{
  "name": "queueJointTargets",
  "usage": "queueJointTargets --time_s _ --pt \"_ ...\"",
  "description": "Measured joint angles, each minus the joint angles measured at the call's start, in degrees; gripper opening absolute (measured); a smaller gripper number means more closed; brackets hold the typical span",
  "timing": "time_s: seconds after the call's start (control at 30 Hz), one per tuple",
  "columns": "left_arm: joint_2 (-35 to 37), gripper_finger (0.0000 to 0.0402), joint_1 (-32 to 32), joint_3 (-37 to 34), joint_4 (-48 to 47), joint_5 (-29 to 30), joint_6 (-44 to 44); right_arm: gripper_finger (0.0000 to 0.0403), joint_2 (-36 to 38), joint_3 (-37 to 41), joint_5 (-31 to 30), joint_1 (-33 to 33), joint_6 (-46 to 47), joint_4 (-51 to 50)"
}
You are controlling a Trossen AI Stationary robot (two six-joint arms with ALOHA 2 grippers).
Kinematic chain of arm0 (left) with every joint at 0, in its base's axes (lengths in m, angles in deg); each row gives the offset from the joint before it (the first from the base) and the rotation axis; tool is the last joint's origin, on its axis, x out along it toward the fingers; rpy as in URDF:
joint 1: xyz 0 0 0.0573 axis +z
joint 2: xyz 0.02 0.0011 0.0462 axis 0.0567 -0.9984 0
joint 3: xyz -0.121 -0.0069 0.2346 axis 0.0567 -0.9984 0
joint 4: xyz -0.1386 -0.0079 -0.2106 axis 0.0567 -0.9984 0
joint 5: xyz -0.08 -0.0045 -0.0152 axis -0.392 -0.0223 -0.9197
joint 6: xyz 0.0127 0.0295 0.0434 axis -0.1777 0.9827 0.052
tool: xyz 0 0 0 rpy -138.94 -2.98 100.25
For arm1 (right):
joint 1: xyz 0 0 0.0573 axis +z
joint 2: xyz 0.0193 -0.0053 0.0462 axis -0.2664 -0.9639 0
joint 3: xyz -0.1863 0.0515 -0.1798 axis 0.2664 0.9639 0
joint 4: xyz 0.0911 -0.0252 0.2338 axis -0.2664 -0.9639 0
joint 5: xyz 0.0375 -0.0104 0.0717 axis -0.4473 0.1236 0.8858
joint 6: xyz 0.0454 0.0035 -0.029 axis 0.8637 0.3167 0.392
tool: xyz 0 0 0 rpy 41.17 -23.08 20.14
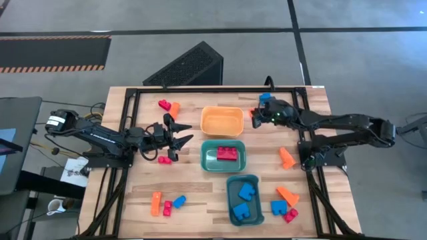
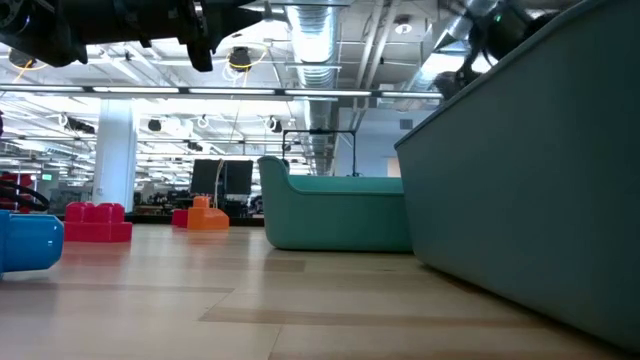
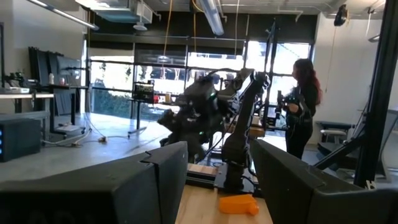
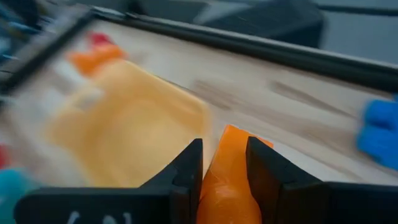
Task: Sort & place blocks by color
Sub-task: Put the orange game piece into the orange bin
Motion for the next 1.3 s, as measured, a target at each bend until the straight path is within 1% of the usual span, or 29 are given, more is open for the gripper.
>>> queueJointTargets --time_s 0.1,0.2,0.3,0.5,0.63,0.93,1.03,1.2,1.3 --pt "0.00 0.0171 0.02 0.00 0.01 0.15 0.00 0.0107 -0.18 -0.06 1.90 2.31 -0.08 6.03" --pt "0.00 0.0171 0.00 0.00 0.01 0.39 0.00 0.0107 -1.88 -0.15 3.34 4.22 -0.04 12.18" --pt "0.00 0.0171 -0.01 0.00 0.01 0.52 0.00 0.0110 -4.14 -0.15 3.88 5.07 0.01 15.42" --pt "0.00 0.0171 -0.01 0.00 0.01 0.51 -0.38 0.0109 -9.03 -0.15 4.08 4.82 0.41 19.09" --pt "0.00 0.0171 -0.01 0.00 0.01 0.50 -0.36 0.0111 -12.17 -0.17 6.39 4.83 0.53 22.09" --pt "0.00 0.0171 0.00 0.00 -0.01 0.72 -0.31 0.0116 -16.68 -3.84 7.23 4.78 0.49 21.76" --pt "0.00 0.0171 0.01 0.00 -0.01 0.72 -0.31 0.0142 -17.08 -4.80 7.27 4.78 0.01 20.40" --pt "0.00 0.0171 0.00 0.00 -0.12 0.72 -0.30 0.0227 -16.86 -6.25 7.59 4.78 -2.06 16.84" --pt "-0.01 0.0171 -0.01 0.00 -0.88 0.74 -0.41 0.0271 -15.01 -7.38 8.70 4.65 -5.28 12.04"
